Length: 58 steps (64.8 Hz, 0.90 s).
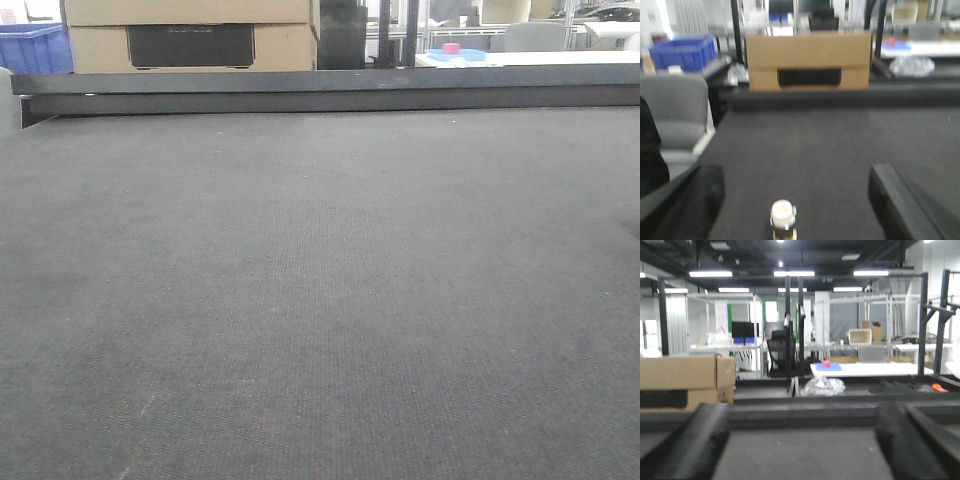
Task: Place valve from conveyor to right shelf box
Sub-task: 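Lower both grippers toward the white-capped silver valves on the conveyor, then close the left and right grippers around each valve body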
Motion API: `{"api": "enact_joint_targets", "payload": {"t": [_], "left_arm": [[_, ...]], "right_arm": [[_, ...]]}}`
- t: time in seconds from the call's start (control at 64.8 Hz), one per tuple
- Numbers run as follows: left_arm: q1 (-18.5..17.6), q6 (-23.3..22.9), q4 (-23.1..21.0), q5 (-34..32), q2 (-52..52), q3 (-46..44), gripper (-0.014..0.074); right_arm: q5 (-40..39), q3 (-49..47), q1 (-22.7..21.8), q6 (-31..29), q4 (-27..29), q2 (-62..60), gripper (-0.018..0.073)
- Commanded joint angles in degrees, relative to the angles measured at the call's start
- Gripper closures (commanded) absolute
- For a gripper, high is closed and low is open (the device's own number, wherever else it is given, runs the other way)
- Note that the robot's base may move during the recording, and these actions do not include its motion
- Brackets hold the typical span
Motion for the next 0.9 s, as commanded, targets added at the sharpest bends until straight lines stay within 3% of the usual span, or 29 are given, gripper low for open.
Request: {"api": "enact_joint_targets", "payload": {"t": [0.0, 0.154, 0.401, 0.54, 0.679, 0.88], "left_arm": [[0.18, -3.08, -0.83, 6.96, 6.77, -4.64, 0.0025], [-2.15, -5.53, -0.87, 11.71, 17.50, -11.35, 0.0015], [-5.57, -5.53, -0.26, 17.76, 28.70, -20.62, 0.0015], [-6.11, -5.53, -0.26, 18.14, 30.58, -21.73, 0.0015], [-6.11, -5.53, -0.17, 18.37, 30.82, -21.73, 0.0015], [-6.11, -5.53, -0.17, 18.37, 30.82, -21.73, 0.0015]], "right_arm": [[1.30, -0.64, 0.10, -0.11, -2.97, 4.33, -0.0009], [6.68, -4.56, 0.10, -0.11, -3.32, 14.07, -0.0009], [34.82, -24.15, 0.10, -1.77, -3.32, 34.62, -0.0009], [45.17, -32.72, 0.10, -5.33, -2.58, 44.44, -0.0009], [50.63, -38.08, 0.10, -7.14, -1.63, 52.87, -0.0009], [51.45, -40.13, 0.10, -9.11, -0.49, 63.13, -0.0009]]}}
